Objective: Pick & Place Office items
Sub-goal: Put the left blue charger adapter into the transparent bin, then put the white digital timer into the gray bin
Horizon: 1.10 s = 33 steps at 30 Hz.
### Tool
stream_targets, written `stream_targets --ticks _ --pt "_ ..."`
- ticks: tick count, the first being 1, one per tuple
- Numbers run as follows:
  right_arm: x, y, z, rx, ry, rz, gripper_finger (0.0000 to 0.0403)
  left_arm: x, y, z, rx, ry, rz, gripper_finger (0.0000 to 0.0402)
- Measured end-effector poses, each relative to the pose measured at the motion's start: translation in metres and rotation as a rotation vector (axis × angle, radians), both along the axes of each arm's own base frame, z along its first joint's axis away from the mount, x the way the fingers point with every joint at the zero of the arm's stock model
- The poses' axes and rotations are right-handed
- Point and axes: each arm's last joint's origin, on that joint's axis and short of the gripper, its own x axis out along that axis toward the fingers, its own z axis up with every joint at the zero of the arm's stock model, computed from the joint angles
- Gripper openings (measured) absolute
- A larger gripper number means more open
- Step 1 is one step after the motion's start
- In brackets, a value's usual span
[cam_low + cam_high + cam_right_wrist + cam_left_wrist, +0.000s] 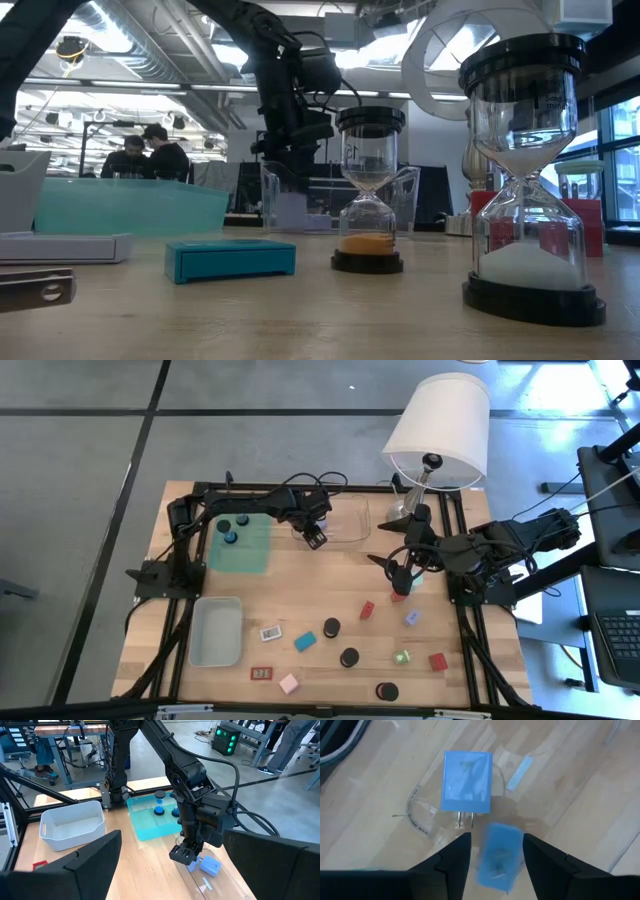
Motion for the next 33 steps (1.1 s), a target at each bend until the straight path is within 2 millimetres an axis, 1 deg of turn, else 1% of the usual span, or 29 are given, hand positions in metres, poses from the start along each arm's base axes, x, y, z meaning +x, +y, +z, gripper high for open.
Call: stream_targets --ticks 4,6,11,13,15,17,18,22,25,28,33 --pt "0.0 0.0 0.0 -0.001 0.0 0.0 0.0351 0.0 0.0 0.002 0.012 0.005 -0.035 0.0196" --pt "0.0 0.0 0.0 -0.005 0.002 0.002 0.0351 0.002 0.001 0.011 0.019 -0.008 -0.039 0.0199" --pt "0.0 0.0 0.0 -0.01 0.005 0.004 0.0351 0.01 -0.002 0.054 0.061 -0.12 -0.053 0.0195" --pt "0.0 0.0 -0.001 -0.015 0.015 0.005 0.0351 0.016 -0.008 0.07 0.08 -0.174 -0.073 0.0192" --pt "-0.001 0.0 -0.002 -0.019 0.029 0.005 0.0351 0.019 -0.018 0.086 0.073 -0.224 -0.108 0.0189" --pt "-0.001 0.0 -0.003 -0.014 0.041 0.021 0.0351 0.024 -0.031 0.096 0.038 -0.264 -0.164 0.0186" --pt "-0.001 0.0 -0.004 -0.011 0.047 0.032 0.0351 0.024 -0.038 0.097 0.012 -0.261 -0.204 0.0185" --pt "-0.001 0.001 -0.005 0.009 0.064 0.077 0.0351 0.021 -0.077 0.097 -0.102 -0.17 -0.376 0.018" --pt "-0.002 0.002 -0.006 0.016 0.08 0.101 0.0351 0.011 -0.112 0.096 -0.164 -0.046 -0.47 0.0178" --pt "-0.003 0.002 -0.007 0.012 0.097 0.105 0.0351 0.003 -0.145 0.092 -0.202 0.065 -0.509 0.0176" --pt "-0.003 0.002 -0.008 0.01 0.101 0.105 0.0351 -0.001 -0.196 0.089 -0.236 0.089 -0.489 0.0177"
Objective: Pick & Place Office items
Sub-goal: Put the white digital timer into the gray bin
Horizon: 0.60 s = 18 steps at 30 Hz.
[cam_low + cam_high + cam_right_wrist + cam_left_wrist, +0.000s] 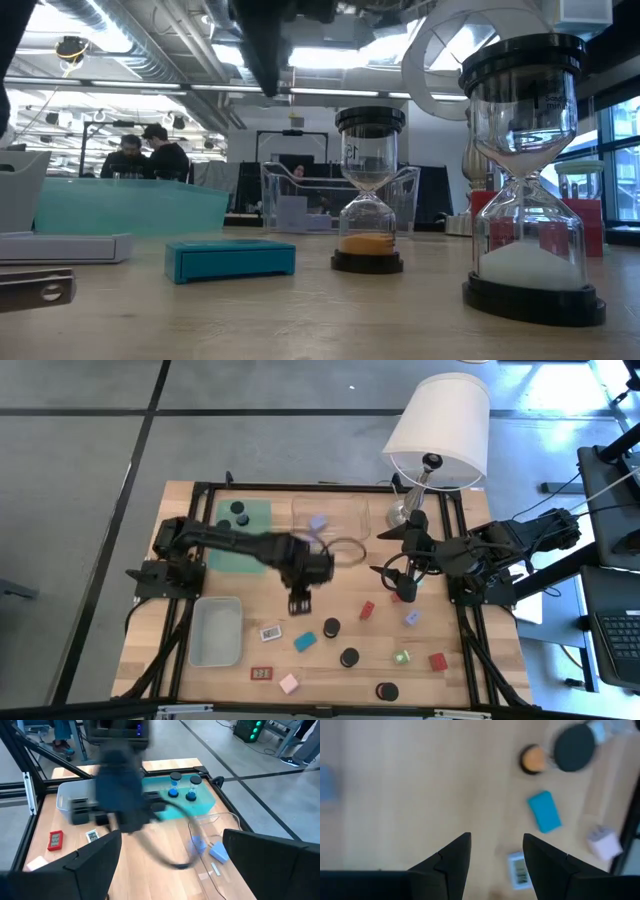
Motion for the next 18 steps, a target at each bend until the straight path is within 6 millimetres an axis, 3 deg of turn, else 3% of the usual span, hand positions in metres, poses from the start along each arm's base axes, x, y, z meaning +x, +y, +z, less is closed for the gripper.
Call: stream_targets --ticks 9,18 --pt "0.0 0.0 0.0 -0.004 0.008 0.022 0.0351 -0.02 -0.072 -0.004 0.0 0.041 0.081 0.0206" --pt "-0.001 0.001 -0.003 0.01 0.039 0.048 0.0351 -0.043 -0.116 -0.048 0.071 0.069 0.004 0.0246"
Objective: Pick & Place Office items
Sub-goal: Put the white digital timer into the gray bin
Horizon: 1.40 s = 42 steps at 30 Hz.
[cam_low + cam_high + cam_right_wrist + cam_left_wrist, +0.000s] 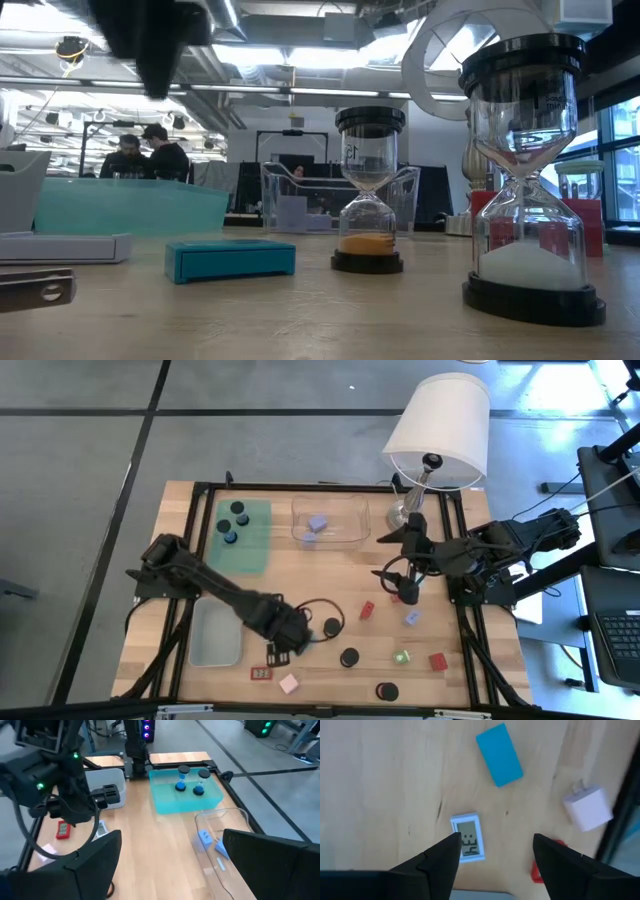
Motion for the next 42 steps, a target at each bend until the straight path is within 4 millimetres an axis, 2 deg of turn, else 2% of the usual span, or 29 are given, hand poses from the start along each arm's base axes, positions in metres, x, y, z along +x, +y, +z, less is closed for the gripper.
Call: stream_targets --ticks 8,15,19,24,31,34,39,42 --pt "0.0 0.0 -0.001 0.007 0.008 0.013 0.0351 -0.027 0.001 -0.05 0.079 0.142 0.089 0.0253" --pt "0.0 0.0 0.0 0.008 0.007 0.012 0.0351 -0.028 0.001 -0.081 0.01 0.08 0.094 0.0253" --pt "0.0 0.0 0.0 0.004 0.006 0.011 0.0351 -0.032 0.006 -0.094 0.032 0.058 0.108 0.0253" --pt "0.0 0.0 0.0 0.005 0.005 0.01 0.0351 -0.036 0.015 -0.103 0.059 0.07 0.171 0.0253" --pt "0.0 0.0 0.0 0.026 -0.004 -0.014 0.0351 -0.037 0.016 -0.105 0.06 0.059 0.151 0.0246" --pt "0.0 0.0 0.0 0.026 -0.004 -0.015 0.0351 -0.035 0.015 -0.106 0.048 0.041 0.128 0.0216" --pt "0.0 -0.001 0.0 0.017 -0.008 -0.032 0.0351 -0.034 0.013 -0.105 0.047 0.028 0.124 0.0143" --pt "0.0 -0.001 0.0 0.011 -0.008 -0.031 0.0351 -0.031 0.013 -0.099 0.057 0.0 0.122 0.0143"
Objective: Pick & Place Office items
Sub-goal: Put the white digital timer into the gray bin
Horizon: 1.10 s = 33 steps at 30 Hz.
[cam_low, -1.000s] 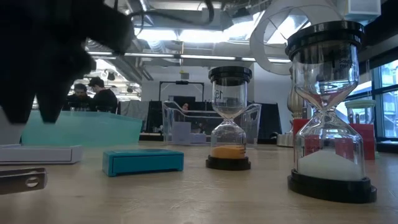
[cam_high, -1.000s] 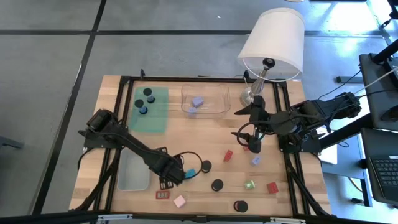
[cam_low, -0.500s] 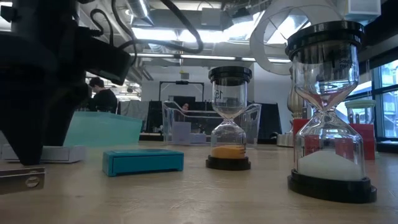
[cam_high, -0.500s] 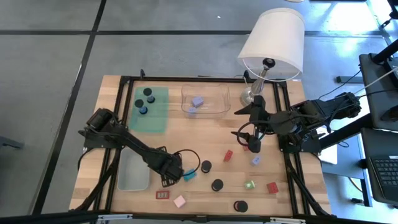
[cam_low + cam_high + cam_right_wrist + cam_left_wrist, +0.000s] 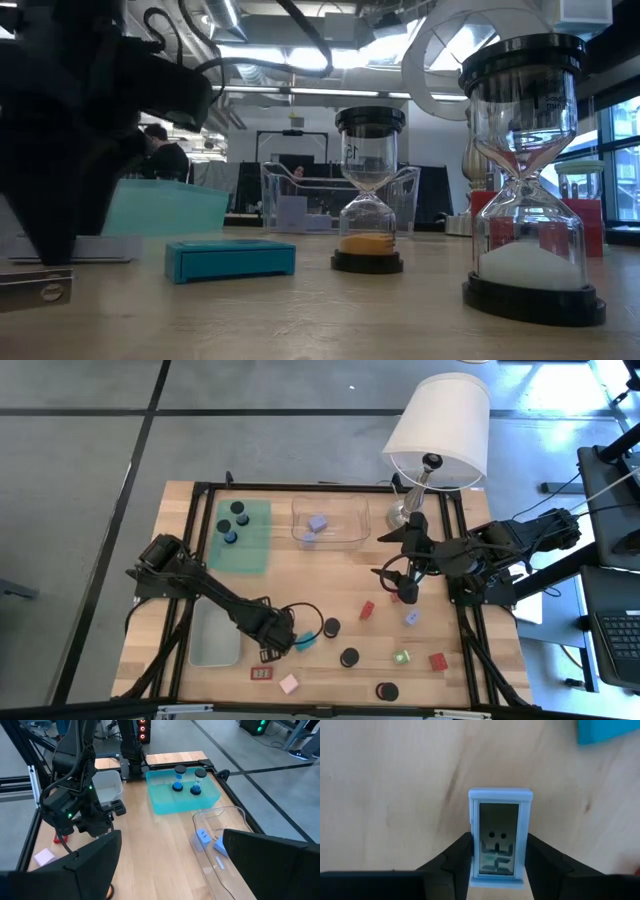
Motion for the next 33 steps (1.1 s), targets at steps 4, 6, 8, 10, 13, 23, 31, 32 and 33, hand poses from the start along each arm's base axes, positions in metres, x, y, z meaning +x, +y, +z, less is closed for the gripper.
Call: stream_targets --ticks 4,6,8,10,13,23,31,32,33 --pt "0.0 0.0 0.0 -0.004 0.001 0.002 0.0351 0.007 0.003 0.037 -0.017 -0.141 0.025 0.0143" --pt "0.0 0.0 0.0 -0.01 0.003 0.005 0.0351 0.008 0.007 0.057 0.007 -0.205 0.045 0.0143" --pt "0.0 0.0 0.0 -0.018 0.004 0.009 0.0351 0.006 0.012 0.083 0.036 -0.288 0.066 0.0143" --pt "0.0 0.0 0.0 -0.02 0.005 0.01 0.0351 -0.001 0.018 0.11 0.074 -0.361 0.089 0.0143" --pt "0.0 0.0 0.0 -0.02 0.005 0.01 0.0351 -0.02 0.026 0.138 0.128 -0.393 0.122 0.0144" --pt "0.0 0.0 0.0 0.003 -0.001 -0.003 0.0351 -0.097 0.036 0.168 0.026 -0.097 0.393 0.0144" --pt "0.0 -0.001 0.0 -0.053 -0.002 -0.022 0.0351 -0.117 0.014 0.142 -0.072 0.077 0.541 0.0145" --pt "0.0 -0.002 0.0 -0.066 -0.001 -0.026 0.0351 -0.118 0.012 0.136 -0.086 0.089 0.561 0.0145" --pt "0.0 -0.002 0.0 -0.078 -0.001 -0.031 0.0351 -0.12 0.009 0.13 -0.098 0.099 0.582 0.0145"
